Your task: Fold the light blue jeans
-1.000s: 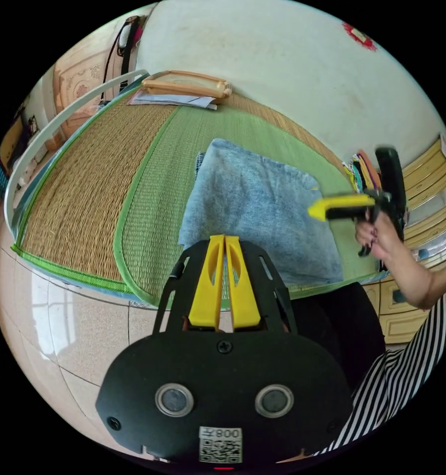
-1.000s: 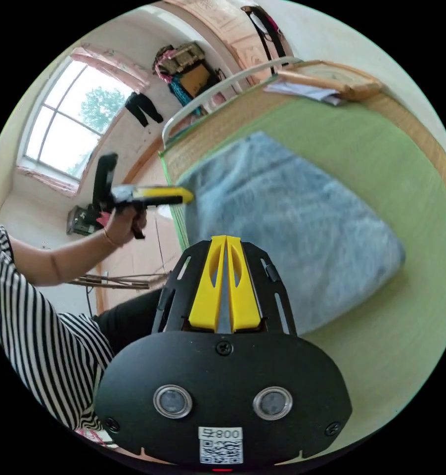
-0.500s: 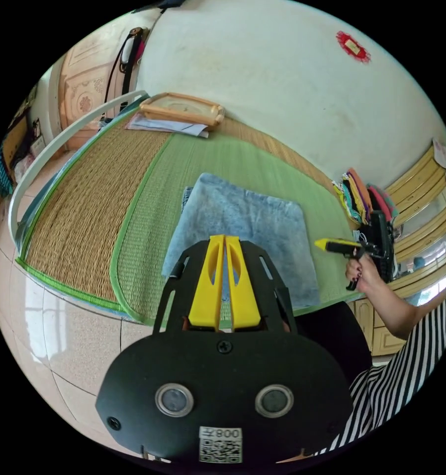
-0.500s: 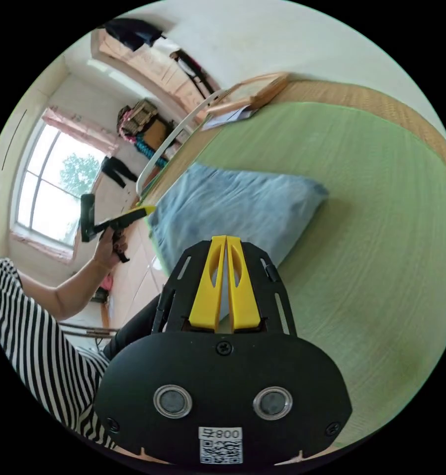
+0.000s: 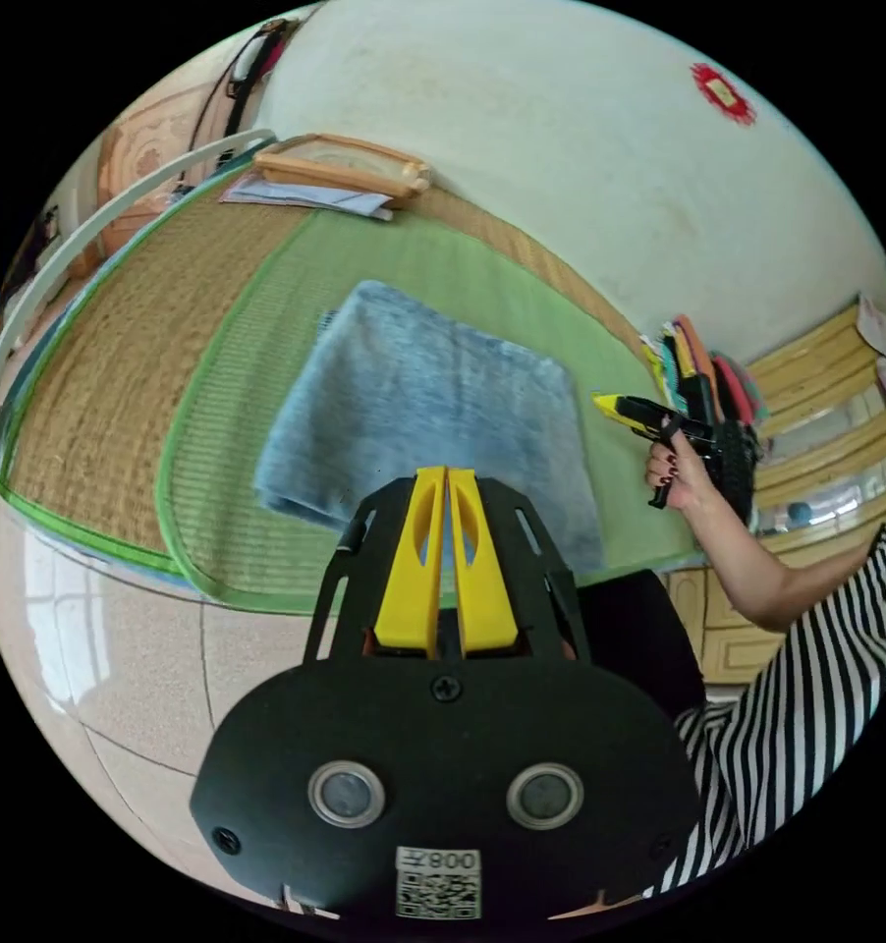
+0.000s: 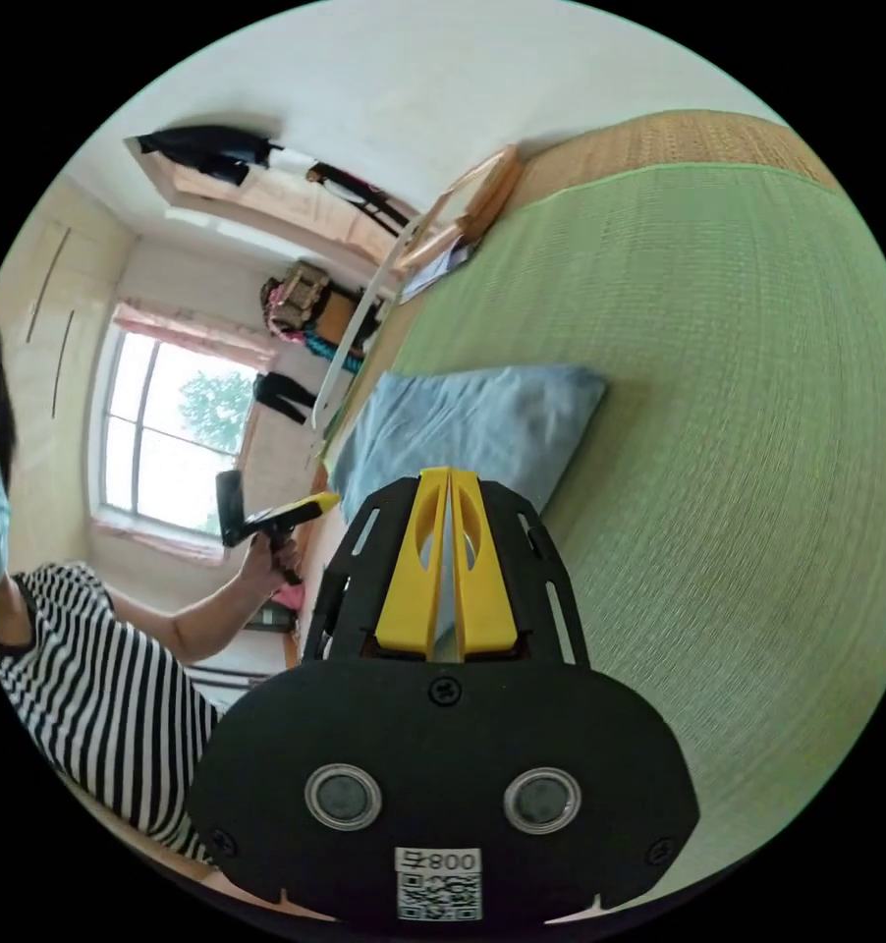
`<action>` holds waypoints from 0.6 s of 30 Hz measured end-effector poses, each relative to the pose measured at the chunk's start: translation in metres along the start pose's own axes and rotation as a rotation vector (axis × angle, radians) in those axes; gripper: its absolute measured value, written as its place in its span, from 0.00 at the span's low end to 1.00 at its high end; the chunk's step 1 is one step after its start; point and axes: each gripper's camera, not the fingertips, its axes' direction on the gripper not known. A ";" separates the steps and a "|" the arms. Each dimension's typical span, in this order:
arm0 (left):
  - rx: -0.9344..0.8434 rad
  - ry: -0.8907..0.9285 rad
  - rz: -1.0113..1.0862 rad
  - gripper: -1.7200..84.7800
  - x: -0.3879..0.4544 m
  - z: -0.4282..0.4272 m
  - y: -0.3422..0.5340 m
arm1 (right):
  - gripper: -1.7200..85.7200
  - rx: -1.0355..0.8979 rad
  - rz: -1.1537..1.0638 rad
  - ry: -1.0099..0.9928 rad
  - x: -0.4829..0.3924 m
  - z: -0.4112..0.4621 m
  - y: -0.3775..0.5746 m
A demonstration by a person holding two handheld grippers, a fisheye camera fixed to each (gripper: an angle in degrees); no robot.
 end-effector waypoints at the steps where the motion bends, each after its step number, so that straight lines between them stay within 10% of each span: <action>1: -0.020 0.020 -0.004 0.02 0.004 0.007 0.003 | 0.02 -0.052 -0.002 0.002 -0.006 0.009 0.025; 5: -0.066 0.165 -0.065 0.03 0.003 0.031 0.010 | 0.02 -0.283 0.038 -0.030 0.002 0.065 0.087; 18: -0.318 0.557 -0.149 0.09 0.025 0.128 -0.013 | 0.09 -0.141 0.236 -0.176 0.074 0.017 0.136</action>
